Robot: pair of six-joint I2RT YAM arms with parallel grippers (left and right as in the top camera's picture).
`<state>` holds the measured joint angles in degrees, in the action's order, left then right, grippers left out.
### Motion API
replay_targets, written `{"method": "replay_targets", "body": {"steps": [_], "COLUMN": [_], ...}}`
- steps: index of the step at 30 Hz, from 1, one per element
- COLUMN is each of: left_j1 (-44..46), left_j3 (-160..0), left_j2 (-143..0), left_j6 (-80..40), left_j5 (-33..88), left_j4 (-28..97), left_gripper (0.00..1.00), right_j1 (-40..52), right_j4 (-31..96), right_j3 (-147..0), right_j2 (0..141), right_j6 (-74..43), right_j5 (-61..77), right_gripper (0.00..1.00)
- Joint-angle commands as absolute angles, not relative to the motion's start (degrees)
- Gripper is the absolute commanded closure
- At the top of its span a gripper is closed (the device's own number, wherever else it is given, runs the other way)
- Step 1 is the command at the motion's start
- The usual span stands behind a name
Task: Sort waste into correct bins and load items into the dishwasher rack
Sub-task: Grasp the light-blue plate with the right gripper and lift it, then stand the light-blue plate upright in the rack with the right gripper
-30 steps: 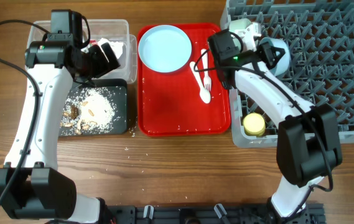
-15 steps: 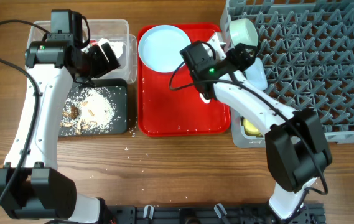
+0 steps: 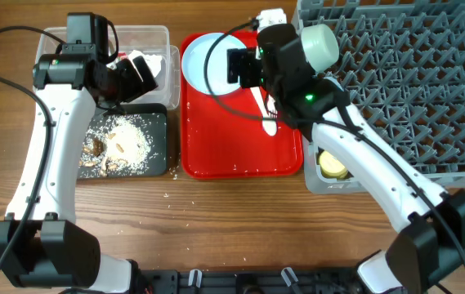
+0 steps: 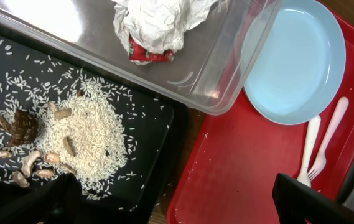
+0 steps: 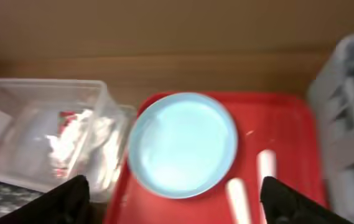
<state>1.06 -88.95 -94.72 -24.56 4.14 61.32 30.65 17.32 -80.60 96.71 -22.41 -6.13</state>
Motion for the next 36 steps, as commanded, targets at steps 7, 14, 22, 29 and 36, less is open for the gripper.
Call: {"method": "replay_targets", "body": {"steps": [7,14,22,29,36], "left_j1": [0.84,0.84,0.84,0.84,0.84], "left_j3": [-89.25,-89.25,-89.25,-89.25,-89.25], "left_j2": [-94.83,-94.83,-94.83,-94.83,-94.83], "left_j6": [-24.47,-24.47,-24.47,-24.47,-24.47], "left_j5": [3.77,3.77,3.77,3.77,3.77], "left_j4": [61.32,61.32,61.32,61.32,61.32], "left_gripper": [0.0,0.0,0.0,0.0,0.0], "right_j1": [27.11,27.18,26.74,21.82,20.91], "right_j4": [27.75,27.86,31.31,36.71,37.39], "right_j3": [-95.26,-96.42,-96.82,-96.82,-96.82], "right_j2": [121.54,129.75,132.14,121.64,97.45], "right_j6": [-43.7,-48.07,-47.99,-35.59,-18.31], "right_j5": [4.62,4.8,5.85,5.89,-8.01], "right_gripper": [0.37,0.61,0.91,0.96,0.96]}}
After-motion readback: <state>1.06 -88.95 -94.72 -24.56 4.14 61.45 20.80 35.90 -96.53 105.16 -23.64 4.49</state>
